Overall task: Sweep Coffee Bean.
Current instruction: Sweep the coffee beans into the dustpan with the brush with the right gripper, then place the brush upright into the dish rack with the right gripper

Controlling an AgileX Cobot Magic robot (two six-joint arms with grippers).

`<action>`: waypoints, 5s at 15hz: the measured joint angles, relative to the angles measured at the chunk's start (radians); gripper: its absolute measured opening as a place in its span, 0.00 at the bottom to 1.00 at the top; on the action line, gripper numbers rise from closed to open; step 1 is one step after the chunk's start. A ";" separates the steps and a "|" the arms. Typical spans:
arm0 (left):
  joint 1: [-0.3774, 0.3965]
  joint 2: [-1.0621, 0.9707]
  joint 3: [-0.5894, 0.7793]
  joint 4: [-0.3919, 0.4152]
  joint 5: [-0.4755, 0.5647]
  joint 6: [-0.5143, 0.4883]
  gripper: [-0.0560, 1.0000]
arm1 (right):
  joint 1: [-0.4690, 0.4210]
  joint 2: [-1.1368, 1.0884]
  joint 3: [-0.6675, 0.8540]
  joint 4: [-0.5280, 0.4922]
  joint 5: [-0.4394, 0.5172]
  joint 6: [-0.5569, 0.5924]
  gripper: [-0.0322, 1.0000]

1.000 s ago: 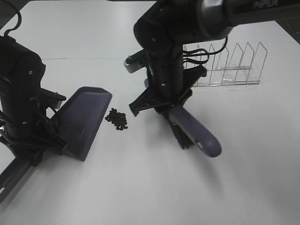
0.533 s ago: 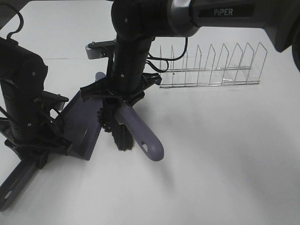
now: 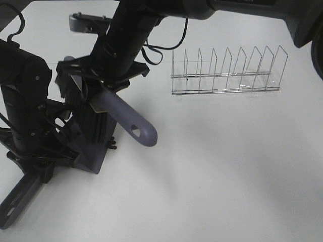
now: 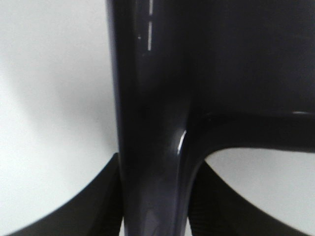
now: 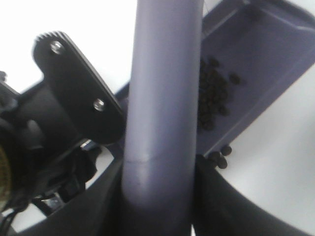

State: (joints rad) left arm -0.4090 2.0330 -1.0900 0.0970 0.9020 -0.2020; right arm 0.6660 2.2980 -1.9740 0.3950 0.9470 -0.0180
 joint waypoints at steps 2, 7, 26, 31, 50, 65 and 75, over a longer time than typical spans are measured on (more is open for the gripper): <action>0.000 0.000 0.000 -0.005 0.003 0.000 0.37 | -0.071 -0.028 -0.106 -0.007 0.092 -0.016 0.34; 0.000 0.000 0.000 -0.008 0.005 0.000 0.37 | -0.131 -0.163 -0.116 -0.265 0.224 0.031 0.34; -0.001 0.005 0.000 0.008 0.057 -0.012 0.37 | 0.067 -0.049 0.385 -0.101 -0.330 0.293 0.34; -0.001 0.005 0.000 0.008 0.056 -0.012 0.37 | 0.023 -0.044 0.284 0.131 -0.307 0.054 0.34; 0.233 0.008 0.000 -0.124 0.078 0.104 0.37 | 0.008 -0.720 0.562 -0.494 0.223 0.247 0.34; 0.236 0.009 0.000 -0.178 0.075 0.131 0.37 | -0.549 -0.685 0.848 -0.459 -0.030 0.202 0.34; 0.236 0.009 0.000 -0.184 0.075 0.131 0.37 | -0.549 -0.410 0.707 -0.517 -0.224 0.214 0.34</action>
State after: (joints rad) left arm -0.1730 2.0420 -1.0900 -0.0870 0.9770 -0.0710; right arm 0.1170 1.8880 -1.2670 -0.1220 0.7230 0.1960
